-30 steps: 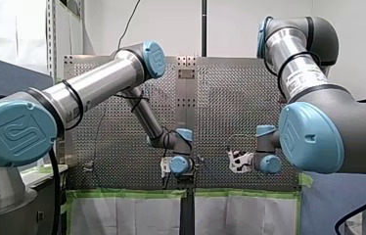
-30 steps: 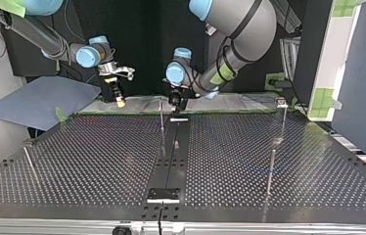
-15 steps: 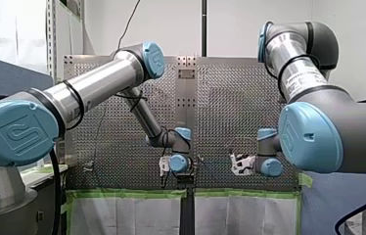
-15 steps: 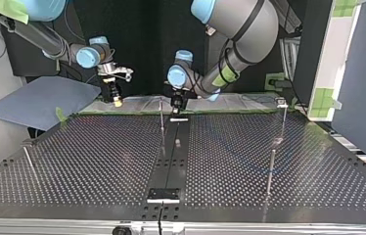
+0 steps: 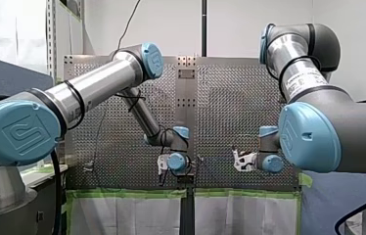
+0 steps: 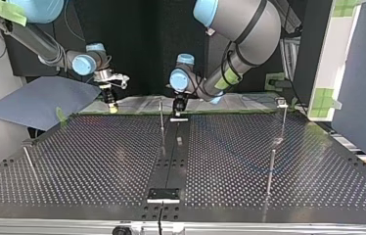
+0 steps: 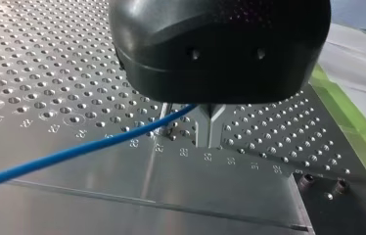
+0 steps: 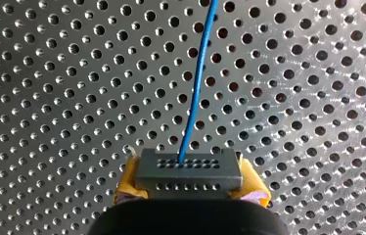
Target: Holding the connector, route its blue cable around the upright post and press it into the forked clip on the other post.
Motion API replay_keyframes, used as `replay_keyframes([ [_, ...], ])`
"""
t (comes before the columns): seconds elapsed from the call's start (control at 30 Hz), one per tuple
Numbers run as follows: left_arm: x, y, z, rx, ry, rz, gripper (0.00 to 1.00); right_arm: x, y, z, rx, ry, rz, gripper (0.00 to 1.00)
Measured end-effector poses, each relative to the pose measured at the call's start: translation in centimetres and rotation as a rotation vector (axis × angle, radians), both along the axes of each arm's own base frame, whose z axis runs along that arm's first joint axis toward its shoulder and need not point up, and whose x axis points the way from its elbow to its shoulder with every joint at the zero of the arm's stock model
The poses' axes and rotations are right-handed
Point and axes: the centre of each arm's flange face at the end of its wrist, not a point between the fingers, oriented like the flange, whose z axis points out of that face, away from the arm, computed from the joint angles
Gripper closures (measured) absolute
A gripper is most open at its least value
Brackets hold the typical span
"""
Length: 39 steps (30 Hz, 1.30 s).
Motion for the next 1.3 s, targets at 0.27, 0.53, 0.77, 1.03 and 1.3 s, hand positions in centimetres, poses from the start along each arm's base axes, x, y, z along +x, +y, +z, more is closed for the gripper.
replay_keyframes([
  [0.27,-0.1,0.1,0.0,0.028,0.001,0.02,0.34,-0.2,-0.1,0.0,0.004,0.006,-0.002,1.0],
  [0.53,-1.3,0.5,-0.3,0.117,0.044,0.058,0.0,-0.2,-0.1,-0.1,0.005,0.007,0.0,1.0],
  [0.77,-2.9,0.3,0.6,0.146,0.092,0.033,0.0,-0.1,-0.1,-0.1,0.005,0.006,0.006,1.0],
  [1.03,-4.6,-0.6,3.2,0.1,0.063,-0.044,0.0,-0.1,0.0,-0.1,0.007,0.007,0.01,1.0],
  [1.3,-6.7,-1.8,4.9,0.092,0.094,-0.149,0.0,-0.1,0.1,-0.2,0.014,0.009,0.01,1.0],
])
